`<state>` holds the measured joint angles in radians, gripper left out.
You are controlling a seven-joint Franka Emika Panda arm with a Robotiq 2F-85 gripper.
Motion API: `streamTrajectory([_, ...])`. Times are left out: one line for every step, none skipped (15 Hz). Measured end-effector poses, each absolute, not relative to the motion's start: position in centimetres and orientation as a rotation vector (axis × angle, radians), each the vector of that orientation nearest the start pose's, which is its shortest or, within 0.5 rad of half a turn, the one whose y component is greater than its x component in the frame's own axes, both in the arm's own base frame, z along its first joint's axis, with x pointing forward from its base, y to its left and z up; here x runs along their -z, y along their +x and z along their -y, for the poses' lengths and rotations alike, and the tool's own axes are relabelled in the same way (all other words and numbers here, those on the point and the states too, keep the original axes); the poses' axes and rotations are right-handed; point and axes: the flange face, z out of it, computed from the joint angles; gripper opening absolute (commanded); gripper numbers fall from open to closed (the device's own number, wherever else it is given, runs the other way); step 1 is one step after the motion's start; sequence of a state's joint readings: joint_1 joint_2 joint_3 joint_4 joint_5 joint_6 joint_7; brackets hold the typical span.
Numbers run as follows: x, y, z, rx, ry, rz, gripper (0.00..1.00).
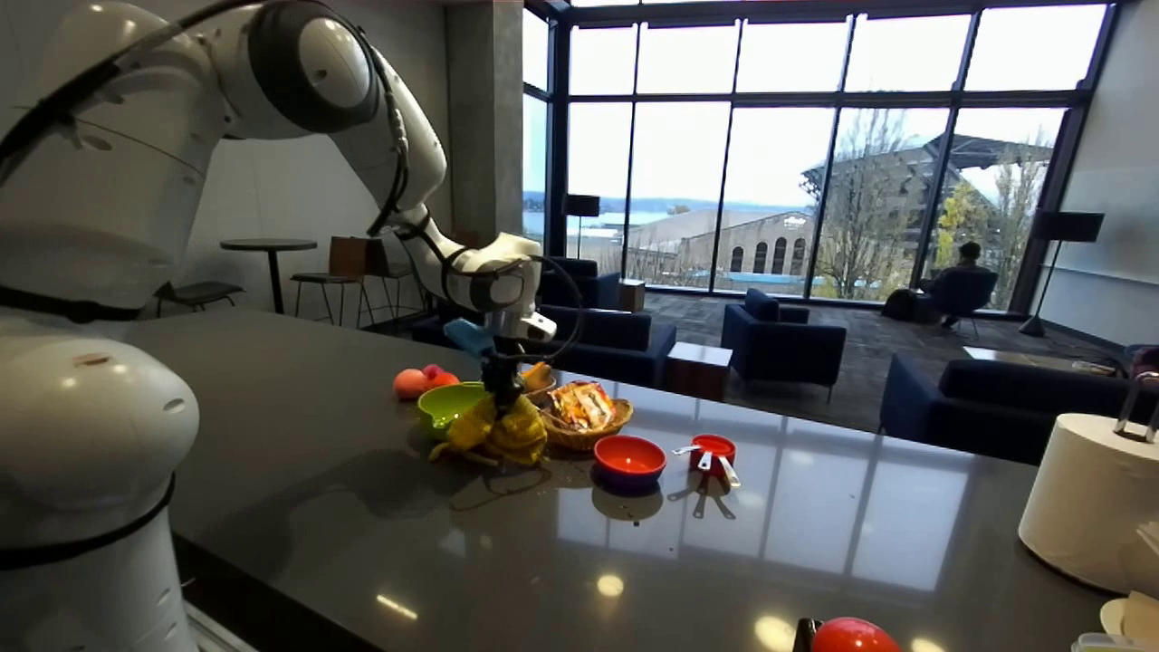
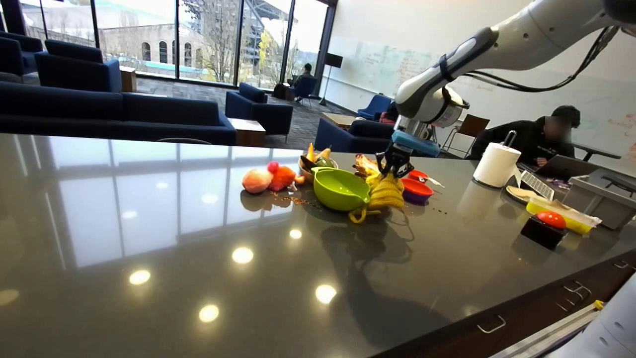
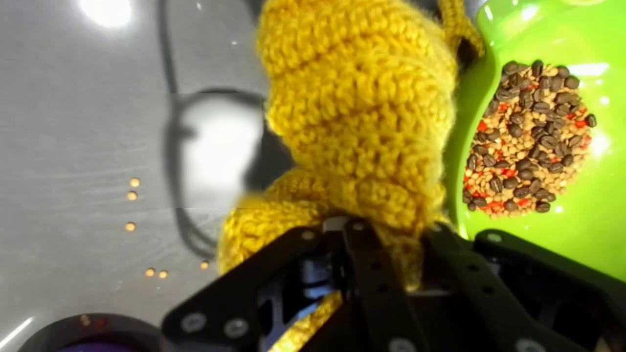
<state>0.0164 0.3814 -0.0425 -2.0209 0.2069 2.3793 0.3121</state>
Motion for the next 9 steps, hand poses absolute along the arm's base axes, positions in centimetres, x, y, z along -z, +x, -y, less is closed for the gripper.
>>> streamTrajectory([-27.4, 59.3, 0.8, -0.033, -2.954, -0.77, 0.04])
streamTrajectory([-28.8, 58.6, 0.3, -0.004, -2.974, -0.816, 0.04])
streamTrajectory([-30.0, 58.1, 0.0, 0.029, -2.991, -0.865, 0.04])
streamTrajectory([-30.9, 57.6, -0.2, 0.056, -3.007, -0.896, 0.04])
streamTrajectory([-31.8, 57.3, -0.3, 0.074, -3.016, -0.91, 0.04])
streamTrajectory([-32.4, 57.0, -0.3, 0.083, -3.025, -0.918, 0.04])
streamTrajectory([-33.0, 56.8, -0.2, 0.079, -3.034, -0.916, 0.04])
streamTrajectory([-33.4, 56.7, 0.2, 0.085, -3.05, -0.938, 0.04])
streamTrajectory([-33.7, 56.8, 0.7, 0.1, -3.07, -0.965, 0.04])
